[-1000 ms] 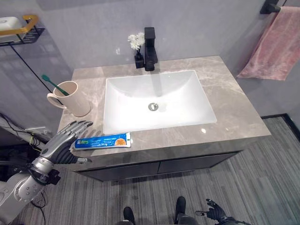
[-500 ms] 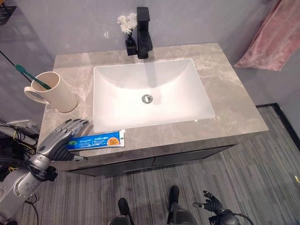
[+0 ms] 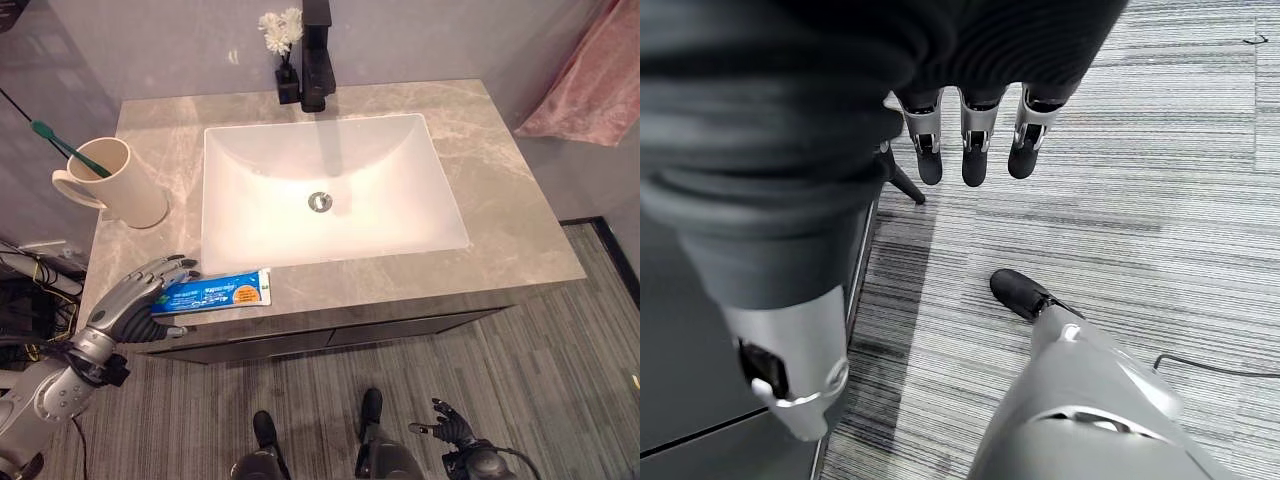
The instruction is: Put brush and paste in cup on sink, flatten towel.
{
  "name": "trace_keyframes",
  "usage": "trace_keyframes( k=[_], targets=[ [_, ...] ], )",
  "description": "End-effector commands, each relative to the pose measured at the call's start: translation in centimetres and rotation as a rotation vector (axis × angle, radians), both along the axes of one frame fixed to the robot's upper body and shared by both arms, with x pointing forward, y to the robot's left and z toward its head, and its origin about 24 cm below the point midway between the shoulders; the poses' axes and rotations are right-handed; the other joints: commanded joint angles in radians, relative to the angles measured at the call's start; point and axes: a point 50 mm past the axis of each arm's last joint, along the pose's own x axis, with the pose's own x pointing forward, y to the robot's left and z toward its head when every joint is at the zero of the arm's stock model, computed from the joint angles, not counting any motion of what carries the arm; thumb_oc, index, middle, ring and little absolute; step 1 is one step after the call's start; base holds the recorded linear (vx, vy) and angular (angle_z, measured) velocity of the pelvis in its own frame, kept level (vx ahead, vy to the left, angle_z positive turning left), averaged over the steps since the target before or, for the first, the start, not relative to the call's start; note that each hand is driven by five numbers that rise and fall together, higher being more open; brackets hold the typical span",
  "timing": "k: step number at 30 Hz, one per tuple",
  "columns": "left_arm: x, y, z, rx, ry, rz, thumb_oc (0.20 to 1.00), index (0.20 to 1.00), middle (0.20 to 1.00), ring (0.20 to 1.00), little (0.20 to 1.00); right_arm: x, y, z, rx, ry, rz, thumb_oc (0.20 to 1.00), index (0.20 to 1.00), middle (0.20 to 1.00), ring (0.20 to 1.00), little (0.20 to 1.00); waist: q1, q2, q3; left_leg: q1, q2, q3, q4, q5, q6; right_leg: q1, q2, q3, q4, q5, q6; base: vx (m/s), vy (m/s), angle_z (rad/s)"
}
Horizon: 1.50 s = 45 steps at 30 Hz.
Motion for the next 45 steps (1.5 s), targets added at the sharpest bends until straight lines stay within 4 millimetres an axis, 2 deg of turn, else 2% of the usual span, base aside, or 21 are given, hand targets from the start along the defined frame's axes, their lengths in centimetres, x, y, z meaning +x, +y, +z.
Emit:
trace_keyframes(
  k=[1, 6, 12, 13, 16, 18, 19, 31, 34, 35, 37, 38, 41, 45],
  targets=[
    [1.2, 0.3, 1.2, -0.114, -0.054, 0.045, 0.686, 0.686, 0.686, 0.686, 0.686, 1.6, 0.7, 0.5, 0.010, -0.045, 0.019, 1.000, 1.000, 1.000, 1.000, 1.000, -0.016, -0.009, 0.005, -0.001, -0.001, -0.087, 0.017, -0.026, 0.009, 0.036, -0.070, -0.001, 0.008, 0.014, 0.083, 0.00, 0.000, 0.00],
    [1.0, 0.5, 0.8, -0.169, -0.040, 0.066, 0.630, 0.630, 0.630, 0.630, 0.630, 1.6, 0.7, 0.4, 0.006, -0.038, 0.015, 1.000, 1.000, 1.000, 1.000, 1.000, -0.014, -0.009, -0.001, -0.002, -0.001, -0.086, 0.015, -0.026, 0.010, 0.034, -0.069, -0.003, 0.008, 0.012, 0.083, 0.00, 0.000, 0.00],
    [1.0, 0.7, 0.7, -0.151, -0.037, 0.072, 0.561, 0.561, 0.561, 0.561, 0.561, 1.5, 0.6, 0.4, 0.003, -0.039, 0.019, 1.000, 1.000, 1.000, 1.000, 1.000, -0.016, -0.008, 0.000, -0.002, -0.001, -0.088, 0.015, -0.026, 0.010, 0.034, -0.069, -0.003, 0.008, 0.012, 0.083, 0.00, 0.000, 0.00],
    [1.0, 0.5, 0.7, -0.131, -0.031, 0.062, 0.492, 0.492, 0.492, 0.492, 0.492, 1.5, 0.6, 0.4, -0.001, -0.037, 0.021, 1.000, 1.000, 1.000, 1.000, 1.000, -0.016, -0.008, 0.002, -0.005, -0.001, -0.089, 0.016, -0.026, 0.010, 0.032, -0.068, -0.003, 0.008, 0.011, 0.083, 0.00, 0.000, 0.00],
    [1.1, 0.4, 0.6, -0.115, -0.022, 0.053, 0.401, 0.401, 0.401, 0.401, 0.401, 1.5, 0.6, 0.4, -0.004, -0.039, 0.022, 1.000, 1.000, 1.000, 1.000, 1.000, -0.016, -0.008, 0.004, -0.007, -0.001, -0.089, 0.017, -0.026, 0.010, 0.031, -0.067, -0.003, 0.008, 0.011, 0.083, 0.00, 0.000, 0.00],
    [1.1, 0.5, 0.4, -0.090, -0.009, 0.052, 0.222, 0.222, 0.222, 0.222, 0.222, 1.6, 0.4, 0.5, -0.009, -0.042, 0.020, 1.000, 1.000, 1.000, 1.000, 1.000, -0.016, -0.009, 0.005, -0.008, 0.000, -0.088, 0.017, -0.025, 0.009, 0.030, -0.067, -0.001, 0.008, 0.012, 0.084, 0.00, 0.000, 0.00],
    [1.1, 0.5, 0.4, -0.090, -0.009, 0.051, 0.200, 0.200, 0.200, 0.200, 0.200, 1.6, 0.4, 0.5, -0.009, -0.042, 0.020, 1.000, 1.000, 1.000, 1.000, 1.000, -0.016, -0.009, 0.005, -0.009, 0.000, -0.087, 0.017, -0.025, 0.009, 0.029, -0.067, -0.001, 0.008, 0.012, 0.084, 0.00, 0.000, 0.00],
    [1.1, 0.3, -0.1, -0.059, 0.002, 0.041, 0.200, 0.200, 0.200, 0.200, 0.200, 0.1, -0.5, -0.4, -0.048, 0.030, -0.044, 1.000, 1.000, 1.000, 1.000, 1.000, -0.015, -0.011, -0.016, 0.003, 0.006, -0.081, 0.014, -0.030, 0.007, 0.031, -0.062, 0.005, 0.008, 0.004, 0.083, 0.01, -0.002, 0.00],
    [1.0, 0.0, -0.2, -0.089, -0.006, 0.038, 0.200, 0.200, 0.200, 0.200, 0.200, -1.6, -1.3, -1.1, -0.066, 0.102, -0.108, 1.000, 1.000, 1.000, 1.000, 1.000, -0.014, -0.009, -0.037, 0.016, 0.005, -0.084, 0.012, -0.035, 0.006, 0.047, -0.062, 0.000, 0.008, 0.001, 0.085, 0.05, -0.002, -0.01],
    [1.0, 0.0, -0.2, -0.090, -0.005, 0.038, 0.200, 0.200, 0.200, 0.200, 0.200, -1.6, -1.3, -1.1, -0.067, 0.102, -0.108, 1.000, 1.000, 1.000, 1.000, 1.000, -0.014, -0.009, -0.037, 0.016, 0.005, -0.084, 0.012, -0.035, 0.006, 0.047, -0.062, -0.001, 0.008, 0.001, 0.085, 0.04, 0.000, 0.00],
    [1.1, -0.2, -0.3, -0.160, -0.009, 0.049, 0.200, 0.200, 0.200, 0.200, 0.200, -2.6, -1.8, -1.5, -0.082, 0.145, -0.140, 1.000, 1.000, 1.000, 1.000, 1.000, -0.014, -0.006, -0.045, 0.026, 0.007, -0.086, 0.013, -0.044, 0.006, 0.060, -0.061, -0.003, 0.008, -0.003, 0.087, 0.04, -0.001, 0.00],
    [1.1, -0.2, -0.3, -0.161, -0.010, 0.049, 0.200, 0.200, 0.200, 0.200, 0.200, -2.6, -1.8, -1.4, -0.082, 0.145, -0.140, 1.000, 1.000, 1.000, 1.000, 1.000, -0.014, -0.008, -0.045, 0.024, 0.006, -0.086, 0.012, -0.039, 0.006, 0.056, -0.062, -0.002, 0.008, 0.000, 0.085, 0.00, 0.000, 0.00],
    [1.0, -0.5, -0.2, -0.282, -0.032, 0.063, 0.200, 0.200, 0.200, 0.200, 0.200, -4.2, -2.5, -1.9, -0.127, 0.229, -0.136, 1.000, 1.000, 1.000, 1.000, 1.000, -0.011, -0.006, -0.066, 0.036, 0.006, -0.089, 0.012, -0.042, 0.007, 0.071, -0.063, -0.010, 0.008, 0.001, 0.086, 0.03, -0.005, 0.00],
    [0.9, -0.5, -0.2, -0.329, -0.034, 0.075, 0.200, 0.200, 0.200, 0.200, 0.200, -5.2, -2.7, -2.2, -0.142, 0.279, -0.125, 1.000, 1.000, 1.000, 1.000, 1.000, -0.009, -0.005, -0.079, 0.043, 0.004, -0.094, 0.012, -0.044, 0.007, 0.084, -0.063, -0.016, 0.008, -0.002, 0.086, 0.01, 0.000, 0.00]
  ],
)
